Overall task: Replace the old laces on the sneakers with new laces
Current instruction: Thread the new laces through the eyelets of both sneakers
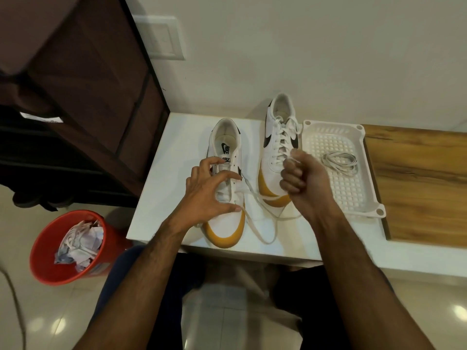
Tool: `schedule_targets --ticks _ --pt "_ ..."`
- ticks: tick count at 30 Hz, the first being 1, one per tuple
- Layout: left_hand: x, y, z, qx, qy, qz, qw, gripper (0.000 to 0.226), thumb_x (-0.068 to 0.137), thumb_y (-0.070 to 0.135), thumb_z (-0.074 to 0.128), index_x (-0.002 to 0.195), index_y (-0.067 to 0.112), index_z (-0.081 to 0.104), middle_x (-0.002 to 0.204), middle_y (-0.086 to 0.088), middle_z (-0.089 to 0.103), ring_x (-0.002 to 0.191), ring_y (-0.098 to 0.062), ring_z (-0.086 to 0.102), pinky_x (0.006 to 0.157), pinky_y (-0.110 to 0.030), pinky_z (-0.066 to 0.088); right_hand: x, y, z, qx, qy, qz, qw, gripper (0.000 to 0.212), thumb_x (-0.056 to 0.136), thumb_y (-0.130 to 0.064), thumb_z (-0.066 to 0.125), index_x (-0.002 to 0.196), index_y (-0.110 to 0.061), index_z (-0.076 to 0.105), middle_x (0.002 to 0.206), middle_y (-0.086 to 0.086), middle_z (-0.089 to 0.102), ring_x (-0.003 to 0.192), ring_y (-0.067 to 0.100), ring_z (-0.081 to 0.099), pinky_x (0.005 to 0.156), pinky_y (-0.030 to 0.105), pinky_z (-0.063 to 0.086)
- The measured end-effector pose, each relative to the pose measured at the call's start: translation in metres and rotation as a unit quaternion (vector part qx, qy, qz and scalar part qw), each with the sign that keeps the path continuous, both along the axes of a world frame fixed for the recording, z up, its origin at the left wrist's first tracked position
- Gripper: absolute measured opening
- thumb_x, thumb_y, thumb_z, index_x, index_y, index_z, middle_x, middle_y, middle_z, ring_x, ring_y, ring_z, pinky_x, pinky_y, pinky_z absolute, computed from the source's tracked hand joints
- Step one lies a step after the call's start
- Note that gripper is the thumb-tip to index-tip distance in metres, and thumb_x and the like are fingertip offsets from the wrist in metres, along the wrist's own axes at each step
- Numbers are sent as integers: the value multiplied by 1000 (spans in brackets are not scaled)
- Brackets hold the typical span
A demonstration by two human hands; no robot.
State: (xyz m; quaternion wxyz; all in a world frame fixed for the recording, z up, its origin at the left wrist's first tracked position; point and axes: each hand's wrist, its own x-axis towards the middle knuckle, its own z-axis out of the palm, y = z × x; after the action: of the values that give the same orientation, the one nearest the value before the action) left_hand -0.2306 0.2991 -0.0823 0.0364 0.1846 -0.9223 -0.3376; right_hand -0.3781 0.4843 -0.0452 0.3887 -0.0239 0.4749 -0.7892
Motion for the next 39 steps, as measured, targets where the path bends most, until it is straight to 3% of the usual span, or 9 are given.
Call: schedule_targets --ticks 3,11,15,18,21,25,31,35,39 --pt "3 -2 1 -3 11 2 1000 68 61 57 90 116 59 51 159 20 5 144 -17 13 115 -41 17 13 -15 -15 335 318 153 874 8 94 -29 68 99 -22 66 84 -7 64 67 3 55 59 19 39" --pt "1 -23 6 93 -16 -2 995 23 99 40 60 117 51 66 165 20 6 151 -17 13 119 -51 10 31 -34 -33 397 473 219 755 16 93 -37 71 87 -23 70 89 -13 65 81 3 58 80 32 49" --pt "-7 -36 6 80 5 -8 997 32 102 30 57 98 58 71 164 18 15 148 -16 19 120 -54 14 25 -30 -24 242 401 127 874 19 100 -18 62 86 -9 69 101 0 67 81 3 61 78 27 52" --pt "-10 -42 5 88 5 -22 996 39 101 25 58 94 61 71 163 21 16 145 -15 23 119 -57 17 10 -17 -5 -69 62 -10 996 29 104 -12 48 78 -9 59 91 10 68 56 5 47 52 19 37" --pt "-10 -43 5 88 13 -31 996 40 102 25 57 96 61 71 163 24 14 144 -14 22 118 -57 18 3 -13 -6 28 48 -31 998 29 103 -27 51 75 -19 50 57 -3 47 46 8 32 50 24 26" --pt "-10 -42 7 91 16 -32 995 43 102 27 57 95 68 67 163 23 14 145 -16 20 118 -59 19 21 -27 -16 362 362 139 848 43 90 -47 72 101 -14 47 82 -2 60 64 11 53 59 29 43" --pt "-10 -41 10 98 15 -36 994 45 102 26 57 95 69 66 164 22 12 147 -18 18 119 -59 21 33 -33 -14 420 442 261 749 61 85 -62 70 129 -28 46 109 -6 59 102 16 62 89 40 53" --pt "-10 -41 10 102 16 -34 994 41 102 21 58 95 60 69 164 20 14 146 -19 19 119 -57 22 32 -35 -26 434 520 256 690 25 93 -49 67 107 -29 65 104 -4 72 96 17 67 84 40 56" --pt "-10 -42 7 103 15 -32 994 38 101 19 59 97 55 72 164 19 15 146 -18 20 119 -57 23 25 -33 -30 315 469 202 800 13 96 -27 67 87 -18 67 82 -1 68 75 8 59 73 32 48"
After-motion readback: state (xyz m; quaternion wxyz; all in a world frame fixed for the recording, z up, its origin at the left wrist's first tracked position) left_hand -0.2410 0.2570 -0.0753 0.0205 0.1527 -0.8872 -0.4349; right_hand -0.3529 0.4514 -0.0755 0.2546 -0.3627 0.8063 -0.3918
